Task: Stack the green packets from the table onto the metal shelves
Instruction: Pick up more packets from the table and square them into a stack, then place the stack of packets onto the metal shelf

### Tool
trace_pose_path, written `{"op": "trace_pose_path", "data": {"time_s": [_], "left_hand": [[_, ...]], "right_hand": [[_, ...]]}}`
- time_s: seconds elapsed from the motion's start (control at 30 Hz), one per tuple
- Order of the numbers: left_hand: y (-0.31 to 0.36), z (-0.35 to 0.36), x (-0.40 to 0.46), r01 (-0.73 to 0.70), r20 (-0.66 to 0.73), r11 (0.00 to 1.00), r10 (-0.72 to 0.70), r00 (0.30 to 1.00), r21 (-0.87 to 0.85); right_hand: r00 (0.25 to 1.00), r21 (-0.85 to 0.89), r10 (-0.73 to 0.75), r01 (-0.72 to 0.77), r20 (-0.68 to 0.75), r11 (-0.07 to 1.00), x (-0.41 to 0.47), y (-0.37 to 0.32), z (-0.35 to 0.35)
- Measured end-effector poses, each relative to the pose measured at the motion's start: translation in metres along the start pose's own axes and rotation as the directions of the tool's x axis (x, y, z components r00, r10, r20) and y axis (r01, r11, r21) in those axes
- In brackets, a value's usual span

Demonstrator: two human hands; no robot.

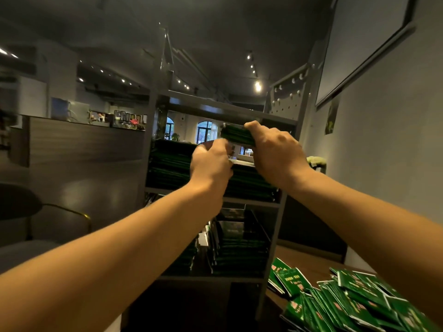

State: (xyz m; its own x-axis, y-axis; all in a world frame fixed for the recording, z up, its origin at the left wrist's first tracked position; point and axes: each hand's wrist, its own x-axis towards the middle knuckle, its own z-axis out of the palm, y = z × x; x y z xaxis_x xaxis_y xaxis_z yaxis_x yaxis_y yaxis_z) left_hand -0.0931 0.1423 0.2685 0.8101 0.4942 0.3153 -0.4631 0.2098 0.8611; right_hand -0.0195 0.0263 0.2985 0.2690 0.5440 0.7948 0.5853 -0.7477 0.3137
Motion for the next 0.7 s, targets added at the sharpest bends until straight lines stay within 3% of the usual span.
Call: {"op": "trace_pose_path", "data": {"time_s": [0.13, 0.23, 0.47, 0.7], "left_hand": [[-0.017, -0.022, 0.005, -0.131, -0.039, 0.991, 0.132, 0.99, 0.02], [-0.024, -0.03, 0.009, -0.177, -0.066, 0.984, 0.179, 0.982, 0.03], [-0.024, -0.036, 0.011, -0.192, -0.029, 0.981, 0.193, 0.981, 0.034], [-0.027, -0.041, 0.007, -0.174, 0.013, 0.983, 0.174, 0.985, 0.049]], "right_hand": [[0.971, 0.012, 0.125, -0.13, 0.204, 0.991, 0.014, 0.006, 0.014], [0.922, 0.118, 0.202, -0.253, 0.331, 0.96, 0.036, 0.01, 0.027], [0.904, 0.173, 0.167, -0.251, 0.394, 0.952, 0.065, 0.026, 0.06], [0.832, 0.192, 0.163, -0.305, 0.531, 0.933, 0.066, 0.042, 0.083]]}}
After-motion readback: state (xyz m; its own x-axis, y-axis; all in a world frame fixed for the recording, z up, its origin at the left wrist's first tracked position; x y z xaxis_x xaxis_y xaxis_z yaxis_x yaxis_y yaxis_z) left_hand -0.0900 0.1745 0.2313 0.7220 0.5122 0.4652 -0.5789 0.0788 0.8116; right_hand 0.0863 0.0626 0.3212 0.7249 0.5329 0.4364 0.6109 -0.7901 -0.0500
